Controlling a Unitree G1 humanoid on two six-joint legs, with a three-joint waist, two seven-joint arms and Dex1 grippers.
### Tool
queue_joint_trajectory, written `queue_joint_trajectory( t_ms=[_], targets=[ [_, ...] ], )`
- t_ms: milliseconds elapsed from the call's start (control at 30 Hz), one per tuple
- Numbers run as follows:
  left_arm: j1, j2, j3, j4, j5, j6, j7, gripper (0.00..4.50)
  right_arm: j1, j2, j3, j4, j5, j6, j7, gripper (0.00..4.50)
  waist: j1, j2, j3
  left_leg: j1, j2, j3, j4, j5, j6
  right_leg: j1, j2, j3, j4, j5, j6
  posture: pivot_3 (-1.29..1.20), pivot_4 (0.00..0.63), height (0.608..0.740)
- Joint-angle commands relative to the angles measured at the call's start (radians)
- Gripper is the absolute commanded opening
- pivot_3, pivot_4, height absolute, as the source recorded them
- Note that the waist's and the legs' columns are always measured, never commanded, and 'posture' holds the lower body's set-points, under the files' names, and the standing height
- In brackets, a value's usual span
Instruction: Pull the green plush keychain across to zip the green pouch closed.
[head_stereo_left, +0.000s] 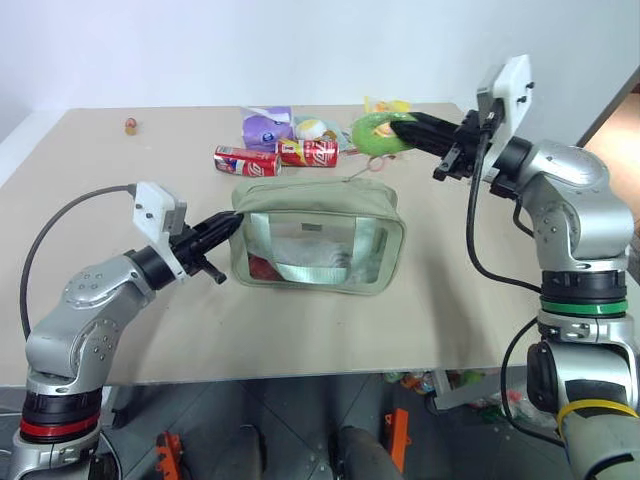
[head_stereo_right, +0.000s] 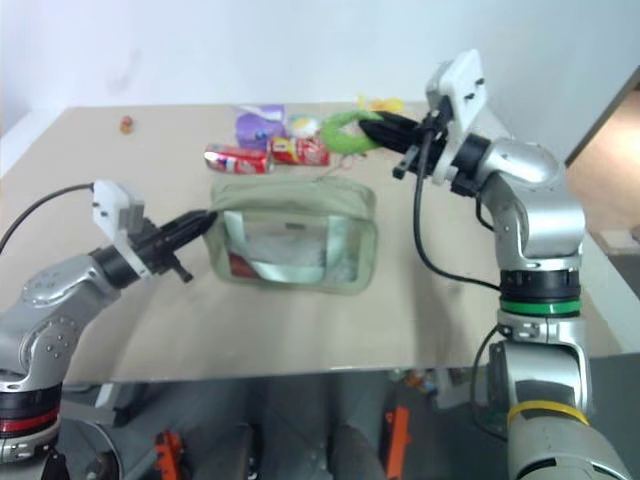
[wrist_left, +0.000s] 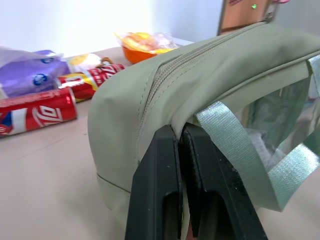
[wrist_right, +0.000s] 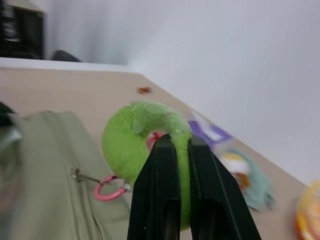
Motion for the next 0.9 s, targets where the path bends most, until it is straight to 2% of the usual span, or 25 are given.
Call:
queue_joint_trajectory(
  t_ms=[33, 200, 400, 633, 900],
  targets=[
    [-0.01, -0.012, 0.018, -0.019, 0.026, -0.038, 0.036, 0.0, 0.033, -0.049, -0.078, 0.032, -0.044, -0.044, -0.09, 0.01, 0.0, 0.0, 0.0, 0.0, 0.0, 0.0, 0.0, 0.0, 0.0, 0.0, 0.0, 0.0, 0.0, 0.0, 0.0, 0.0, 0.15, 0.74],
    [0.011, -0.038, 0.005, -0.047, 0.072, -0.073, 0.073, 0.0, 0.124, -0.045, -0.111, 0.029, -0.126, -0.009, -0.299, 0.01, 0.0, 0.0, 0.0, 0.0, 0.0, 0.001, -0.001, 0.0, 0.0, -0.001, 0.0, 0.001, 0.0, 0.0, 0.0, 0.0, 0.15, 0.74],
    [0.029, -0.065, -0.016, -0.067, 0.118, -0.101, 0.106, 0.0, 0.284, 0.049, -0.068, -0.102, -0.17, 0.082, -0.479, 0.01, -0.005, 0.0, 0.0, 0.0, 0.0, 0.001, -0.001, 0.0, 0.0, -0.001, 0.0, 0.002, 0.0, 0.0, -0.001, 0.0, 0.15, 0.74],
    [0.042, -0.084, -0.026, -0.071, 0.15, -0.112, 0.127, 0.0, 0.48, 0.161, 0.013, -0.118, -0.234, 0.05, -0.557, 0.01, -0.011, 0.0, 0.0, 0.001, 0.0, 0.001, 0.0, 0.0, 0.0, 0.0, 0.0, 0.002, 0.0, -0.001, 0.002, 0.0, 0.15, 0.74],
    [0.043, -0.09, -0.025, -0.056, 0.15, -0.104, 0.132, 0.0, 0.515, 0.225, 0.051, 0.001, -0.252, -0.046, -0.558, 0.01, -0.025, 0.0, 0.0, 0.003, 0.001, 0.001, 0.0, 0.002, 0.002, 0.001, 0.002, 0.003, 0.0, 0.002, 0.002, 0.0, 0.15, 0.74]
  ],
)
